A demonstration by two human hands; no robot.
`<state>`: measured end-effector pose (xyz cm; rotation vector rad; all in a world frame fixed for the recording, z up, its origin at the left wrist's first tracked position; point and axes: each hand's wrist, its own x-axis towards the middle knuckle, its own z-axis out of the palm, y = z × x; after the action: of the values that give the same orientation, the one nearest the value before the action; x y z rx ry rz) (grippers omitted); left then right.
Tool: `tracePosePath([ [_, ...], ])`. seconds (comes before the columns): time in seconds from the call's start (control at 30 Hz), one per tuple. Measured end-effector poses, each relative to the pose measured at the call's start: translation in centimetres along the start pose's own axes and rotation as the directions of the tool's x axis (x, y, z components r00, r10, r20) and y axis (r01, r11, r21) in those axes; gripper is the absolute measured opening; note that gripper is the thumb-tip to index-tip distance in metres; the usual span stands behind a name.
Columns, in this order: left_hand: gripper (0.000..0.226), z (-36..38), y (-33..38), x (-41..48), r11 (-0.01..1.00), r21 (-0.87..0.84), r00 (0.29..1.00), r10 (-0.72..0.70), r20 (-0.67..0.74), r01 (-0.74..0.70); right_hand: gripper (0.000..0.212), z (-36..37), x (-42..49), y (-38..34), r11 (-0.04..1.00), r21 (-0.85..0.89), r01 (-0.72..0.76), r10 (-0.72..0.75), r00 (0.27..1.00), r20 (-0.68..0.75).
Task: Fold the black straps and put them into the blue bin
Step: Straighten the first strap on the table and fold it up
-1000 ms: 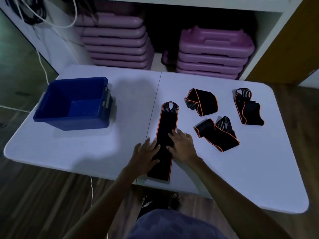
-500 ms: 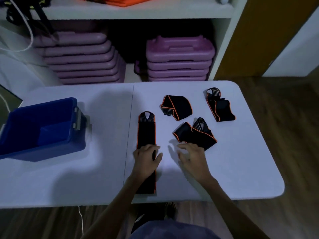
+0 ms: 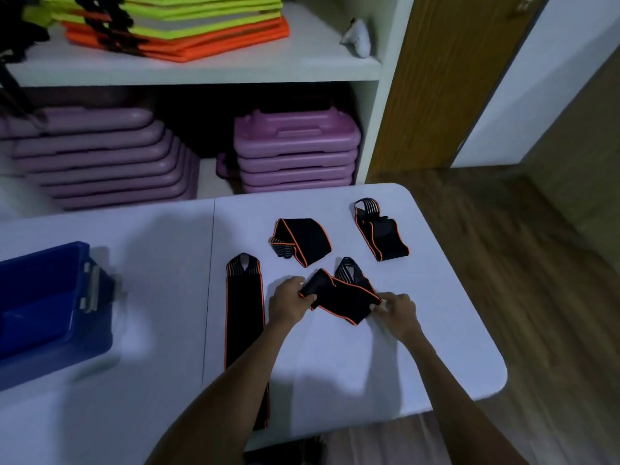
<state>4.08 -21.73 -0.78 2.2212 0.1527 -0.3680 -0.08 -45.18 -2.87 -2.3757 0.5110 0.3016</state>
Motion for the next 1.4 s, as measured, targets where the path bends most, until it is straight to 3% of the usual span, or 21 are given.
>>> tracePosePath([
  [0.1,0.017,0.3,-0.6,0.4,1.0,-0.001,1.0,0.031,-0.001,-0.031,0.032,0.1,0.0,0.1,0.999,0.043,-0.028,0.028,1.0,-0.005],
  [0.2,0.013,-0.3,-0.5,0.2,0.998,0.001,0.997,0.07,-0.03,-0.07,0.011,-0.2,-0.3,-0.1,0.988,0.153,-0.022,0.024,1.0,-0.013],
  [0.3,0.015,-1.5,-0.1,-0.9,0.987,-0.153,0.995,0.027,-0.097,-0.042,0.006,-0.7,-1.2,-1.2,0.945,0.328,-0.003,0.011,1.0,-0.022],
  [0.5,0.013,-2.5,-1.0,-4.5,0.883,-0.452,0.981,-0.177,-0.074,0.126,0.011,-1.2,-1.4,-4.5,0.881,0.464,0.091,-0.072,0.996,-0.058],
  [0.6,0.003,-2.4,-1.1,-6.1,0.714,-0.659,0.944,-0.33,-0.019,0.236,0.036,-0.5,-1.6,-6.7,0.817,0.575,0.047,0.0,0.997,-0.081],
  [0.7,0.009,-2.3,-0.8,-7.3,0.466,-0.836,0.889,-0.455,0.056,0.291,0.044,1.6,-3.6,-8.3,0.638,0.764,-0.099,0.349,0.921,-0.172],
  [0.77,0.006,-2.2,-0.5,-8.2,0.339,-0.886,0.867,-0.481,0.127,0.318,0.036,3.9,-6.0,-8.7,0.396,0.88,-0.261,0.505,0.863,0.029],
  [0.87,0.004,-1.9,-0.3,-9.0,0.209,-0.926,0.866,-0.461,0.191,0.315,0.038,6.4,-9.1,-9.1,0.05,0.827,-0.56,0.373,0.779,0.504],
  [0.93,0.006,-1.7,-0.1,-9.5,0.171,-0.934,0.873,-0.437,0.214,0.315,0.043,7.1,-9.4,-9.4,-0.052,0.804,-0.593,0.262,0.769,0.584],
  [1.03,0.008,-1.7,-0.3,-10.3,0.133,-0.941,0.884,-0.406,0.234,0.311,0.028,6.9,-8.3,-9.9,-0.144,0.845,-0.515,0.248,0.808,0.535],
  [1.1,0.007,-1.9,-0.8,-10.8,0.133,-0.95,0.892,-0.4,0.21,0.283,0.017,6.3,-7.2,-9.7,-0.15,0.894,-0.423,0.328,0.832,0.448],
  [1.17,0.007,-2.1,-1.4,-11.3,0.17,-0.956,0.907,-0.391,0.159,0.241,0.015,5.2,-6.0,-9.4,-0.054,0.938,-0.341,0.393,0.857,0.334],
  [1.27,0.009,-2.2,-2.1,-12.1,0.276,-0.939,0.921,-0.38,0.087,0.203,0.008,3.5,-4.4,-9.1,0.064,0.958,-0.28,0.373,0.897,0.237],
  [1.4,0.015,-1.7,-2.5,-12.7,0.376,-0.906,0.93,-0.364,0.048,0.193,0.003,1.1,-3.0,-9.8,0.107,0.957,-0.269,0.309,0.924,0.225],
])
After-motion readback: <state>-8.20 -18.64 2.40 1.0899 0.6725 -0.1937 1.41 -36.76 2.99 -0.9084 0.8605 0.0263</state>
